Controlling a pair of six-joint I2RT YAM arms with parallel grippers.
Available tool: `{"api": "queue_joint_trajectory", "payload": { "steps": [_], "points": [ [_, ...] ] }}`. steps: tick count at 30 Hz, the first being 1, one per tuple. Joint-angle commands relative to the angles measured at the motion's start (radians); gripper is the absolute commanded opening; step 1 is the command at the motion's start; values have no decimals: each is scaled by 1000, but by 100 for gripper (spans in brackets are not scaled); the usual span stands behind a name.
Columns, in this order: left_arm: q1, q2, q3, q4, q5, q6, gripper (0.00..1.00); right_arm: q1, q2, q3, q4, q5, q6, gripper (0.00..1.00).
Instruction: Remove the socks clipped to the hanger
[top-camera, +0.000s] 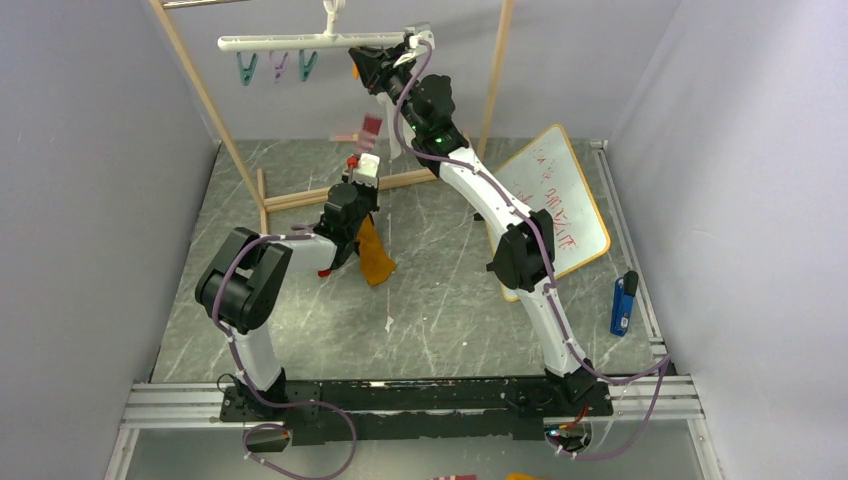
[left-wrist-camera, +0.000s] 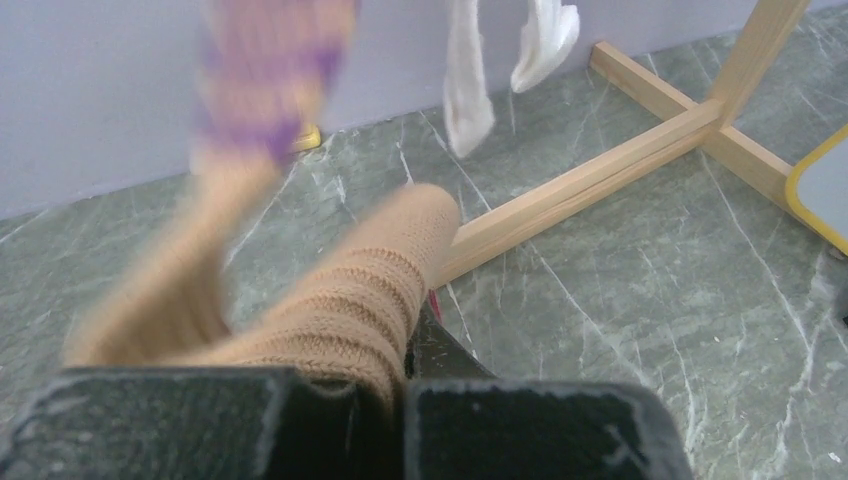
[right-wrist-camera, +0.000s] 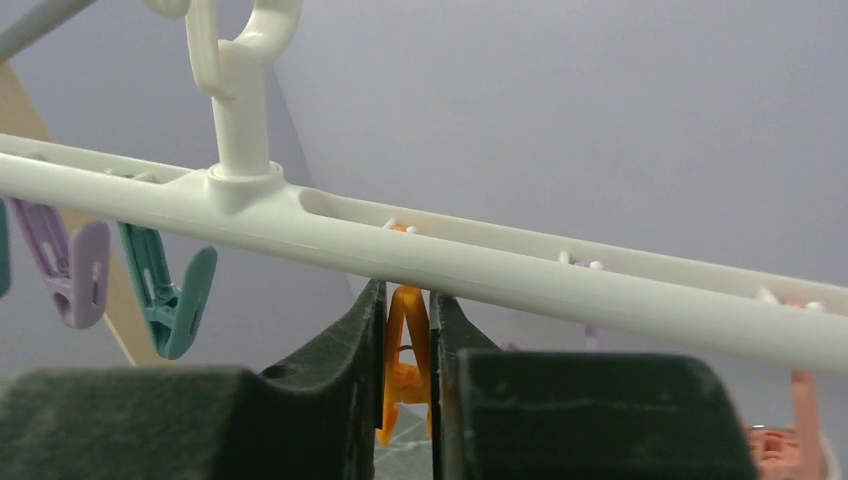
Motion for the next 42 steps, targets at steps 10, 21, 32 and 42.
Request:
{"api": "queue_joint_trajectory", "payload": {
  "steps": [10,21,32,42],
  "points": [
    [-15,-218,-117,-130,30,-27,5,2,-35,-23,66,-4,8,0],
    [-62,-489,-306,-389,35,-193,5,1,-80,-102,85,-23,27,5],
    [-67,-608,-457,-467,239,-375,45,1,-147,-208,106,-35,6,38],
    [-69,-853,-332,-731,240,-342,98,2,-322,-516,216,-65,55,58]
  ]
}}
